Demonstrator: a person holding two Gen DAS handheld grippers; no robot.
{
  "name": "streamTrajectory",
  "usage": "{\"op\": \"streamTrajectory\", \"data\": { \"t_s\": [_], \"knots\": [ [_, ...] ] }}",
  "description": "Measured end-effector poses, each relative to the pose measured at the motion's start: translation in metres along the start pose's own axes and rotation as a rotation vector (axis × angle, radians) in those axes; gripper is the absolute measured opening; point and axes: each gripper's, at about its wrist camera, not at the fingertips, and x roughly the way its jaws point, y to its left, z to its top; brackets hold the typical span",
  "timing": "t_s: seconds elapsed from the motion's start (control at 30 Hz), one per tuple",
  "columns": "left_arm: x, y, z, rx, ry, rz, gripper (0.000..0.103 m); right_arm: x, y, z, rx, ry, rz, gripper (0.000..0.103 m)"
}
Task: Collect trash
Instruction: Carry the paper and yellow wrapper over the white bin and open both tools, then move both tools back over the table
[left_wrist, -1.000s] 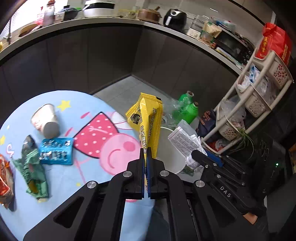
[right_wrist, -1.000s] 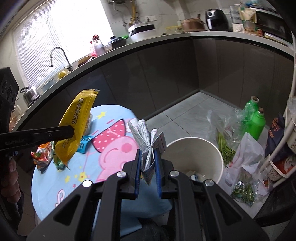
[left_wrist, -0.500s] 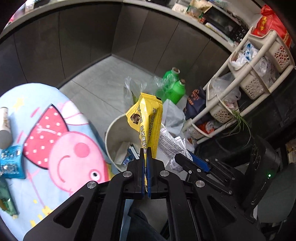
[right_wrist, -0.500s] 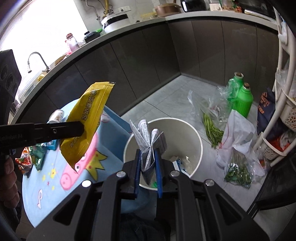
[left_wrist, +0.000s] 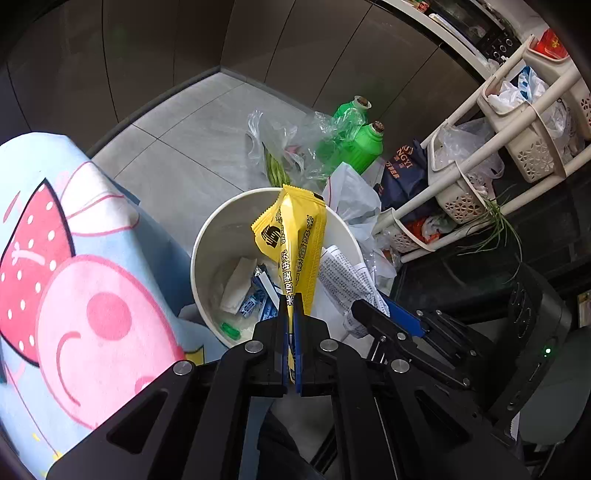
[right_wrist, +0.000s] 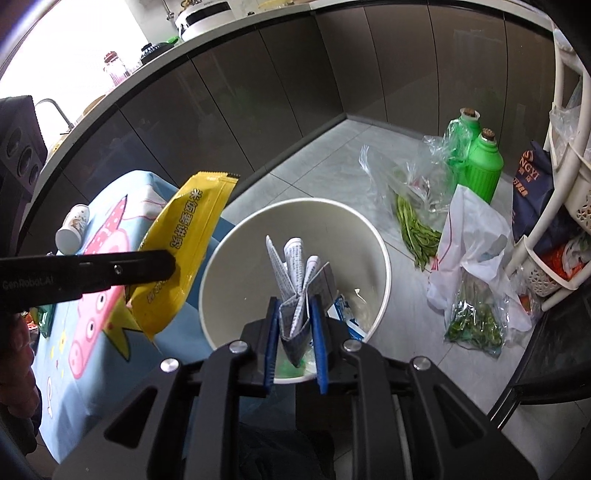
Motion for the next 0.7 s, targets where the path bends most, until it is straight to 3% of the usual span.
{"op": "streamTrajectory", "data": {
  "t_s": [0.1,0.13,0.2,0.27,0.4,0.47,0.57,0.7],
  "knots": [
    [0.004,-0.001,0.002,0.011,0.001,0.013,0.002,0.006,0.000,0.001,-0.009,0.005,0.004,0.020],
    [0.005,-0.002,0.002,0.014,-0.003,0.020,0.002,0.008,0.000,0.001,-0.015,0.006,0.004,0.025],
    [0.004,-0.004,0.004,0.025,-0.022,0.036,0.014,0.008,0.001,0.000,-0.029,-0.002,0.002,0.033],
    [-0.002,-0.006,0.005,0.032,-0.065,0.068,0.050,0.008,0.000,0.000,-0.035,-0.010,0.007,0.043],
    [-0.015,-0.012,0.007,0.066,-0.120,0.100,0.057,0.002,-0.003,-0.001,-0.037,-0.028,0.009,0.062],
    [-0.021,-0.014,0.008,0.067,-0.159,0.133,0.077,-0.002,-0.005,-0.001,-0.037,-0.043,0.013,0.072],
    [-0.030,-0.013,0.008,0.052,-0.203,0.159,0.089,-0.007,-0.005,-0.001,-0.040,-0.062,0.020,0.091],
    [-0.038,-0.008,0.008,0.015,-0.226,0.175,0.094,-0.011,0.000,0.001,-0.058,-0.070,0.023,0.099]
  ]
}}
